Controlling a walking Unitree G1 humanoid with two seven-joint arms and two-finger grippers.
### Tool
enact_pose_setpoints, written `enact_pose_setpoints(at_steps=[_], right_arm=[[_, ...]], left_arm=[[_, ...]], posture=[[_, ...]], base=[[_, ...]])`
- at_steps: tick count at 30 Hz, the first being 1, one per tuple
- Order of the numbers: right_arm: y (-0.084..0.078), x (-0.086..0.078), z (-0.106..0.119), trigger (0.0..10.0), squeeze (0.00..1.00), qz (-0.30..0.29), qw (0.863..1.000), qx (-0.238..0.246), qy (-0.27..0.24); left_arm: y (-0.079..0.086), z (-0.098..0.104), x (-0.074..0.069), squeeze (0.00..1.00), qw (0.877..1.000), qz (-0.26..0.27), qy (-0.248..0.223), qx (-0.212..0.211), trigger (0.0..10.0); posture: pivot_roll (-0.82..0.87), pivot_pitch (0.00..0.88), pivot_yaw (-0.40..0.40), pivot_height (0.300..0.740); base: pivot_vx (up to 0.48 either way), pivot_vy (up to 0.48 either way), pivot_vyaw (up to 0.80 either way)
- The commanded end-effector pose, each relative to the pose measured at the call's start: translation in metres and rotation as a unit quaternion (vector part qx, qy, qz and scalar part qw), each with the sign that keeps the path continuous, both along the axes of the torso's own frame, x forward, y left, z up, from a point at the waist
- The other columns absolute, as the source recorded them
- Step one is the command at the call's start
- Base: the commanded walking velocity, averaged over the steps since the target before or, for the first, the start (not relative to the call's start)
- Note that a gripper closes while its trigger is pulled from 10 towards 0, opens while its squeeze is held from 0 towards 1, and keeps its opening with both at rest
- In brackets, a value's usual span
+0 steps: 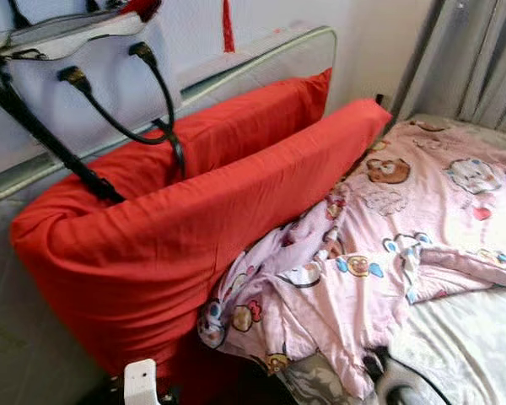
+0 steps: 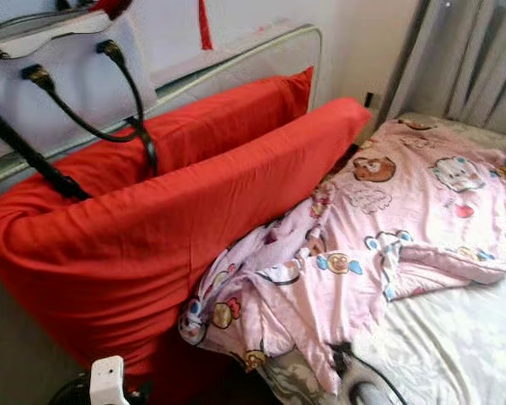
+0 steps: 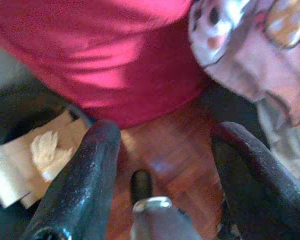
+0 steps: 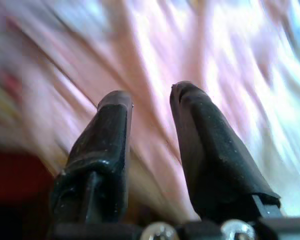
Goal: Clean up the room
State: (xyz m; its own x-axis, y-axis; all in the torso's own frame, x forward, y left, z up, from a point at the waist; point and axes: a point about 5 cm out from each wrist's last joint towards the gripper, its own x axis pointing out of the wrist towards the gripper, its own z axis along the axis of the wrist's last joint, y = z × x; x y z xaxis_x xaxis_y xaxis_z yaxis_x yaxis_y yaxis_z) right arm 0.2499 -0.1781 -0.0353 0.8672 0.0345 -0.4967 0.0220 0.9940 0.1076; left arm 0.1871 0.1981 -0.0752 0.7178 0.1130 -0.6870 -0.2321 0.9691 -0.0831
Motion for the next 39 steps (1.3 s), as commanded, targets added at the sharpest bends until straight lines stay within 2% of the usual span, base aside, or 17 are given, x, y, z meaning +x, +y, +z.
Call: enact_pose_setpoints(at_steps=[1, 2, 3, 4, 5, 6, 13, 19, 25, 29, 33, 39], right_arm=[[-0.002, 0.007, 0.008, 10.0, 0.0, 0.007, 0.999, -0.01, -0.03], [-0.002, 0.007, 0.009, 10.0, 0.0, 0.008, 0.999, -0.01, -0.033], [-0.002, 0.008, 0.01, 10.0, 0.0, 0.009, 0.999, -0.008, -0.038], [-0.002, 0.008, 0.011, 10.0, 0.0, 0.011, 0.999, -0.006, -0.043], [-0.003, 0.009, 0.012, 10.0, 0.0, 0.013, 0.999, -0.005, -0.048], [-0.004, 0.009, 0.013, 10.0, 0.0, 0.011, 0.998, -0.003, -0.055], [-0.014, -0.005, 0.008, 10.0, 0.0, -0.011, 0.997, -0.003, -0.072], [-0.022, -0.013, 0.006, 10.0, 0.0, -0.034, 0.997, -0.006, -0.073], [-0.027, -0.011, 0.006, 10.0, 0.0, -0.049, 0.997, -0.017, -0.064], [-0.032, -0.007, 0.009, 10.0, 0.0, -0.065, 0.996, -0.023, -0.062], [-0.033, -0.006, 0.01, 10.0, 0.0, -0.065, 0.995, -0.026, -0.068], [-0.032, -0.005, 0.011, 10.0, 0.0, -0.072, 0.994, -0.024, -0.073]], left_arm=[[0.004, 0.0, -0.004, 0.0, 1.0, 0.012, -0.007, -0.001, 10.0], [0.006, 0.008, 0.008, 0.0, 0.999, 0.011, -0.037, 0.005, 10.0], [0.01, 0.022, 0.028, 0.0, 0.996, 0.008, -0.088, 0.016, 10.0], [0.013, 0.035, 0.042, 0.0, 0.991, 0.006, -0.128, 0.026, 10.0], [0.015, 0.043, 0.05, 0.0, 0.987, 0.007, -0.156, 0.032, 10.0], [0.018, 0.047, 0.051, 0.0, 0.984, 0.01, -0.173, 0.035, 10.0], [0.018, 0.051, 0.042, 0.0, 0.975, -0.001, -0.216, 0.048, 10.0], [0.016, 0.051, 0.039, 0.0, 0.974, -0.009, -0.22, 0.048, 10.0], [0.017, 0.052, 0.04, 0.0, 0.974, -0.014, -0.222, 0.05, 10.0], [0.019, 0.059, 0.048, 0.0, 0.971, -0.016, -0.234, 0.052, 10.0], [0.02, 0.06, 0.049, 0.0, 0.97, -0.013, -0.236, 0.053, 10.0], [0.024, 0.06, 0.047, 0.0, 0.97, -0.011, -0.235, 0.057, 10.0]], posture=[[-0.12, 0.0, 0.036, 0.74], [-0.12, 0.0, 0.035, 0.74], [-0.11, 0.0, 0.034, 0.74], [-0.11, 0.0, 0.033, 0.74], [-0.11, 0.0, 0.033, 0.74], [-0.11, 0.0, 0.032, 0.74], [-0.11, 0.0, 0.032, 0.74], [-0.1, 0.0, 0.031, 0.74], [-0.1, 0.0, 0.033, 0.74], [-0.09, 0.0, 0.025, 0.711], [-0.08, 0.0, 0.023, 0.681], [-0.08, 0.001, 0.021, 0.681]], base=[[0.0, 0.0, 0.0], [0.0, 0.0, 0.0], [0.0, 0.0, 0.0], [0.0, 0.0, 0.0], [0.0, 0.0, 0.0], [0.0, 0.0, 0.0], [0.0, 0.0, 0.0], [0.0, 0.0, 0.0], [0.0, 0.0, 0.0], [0.0, 0.0, 0.0], [0.0, 0.0, 0.0], [0.0, 0.0, 0.0]])
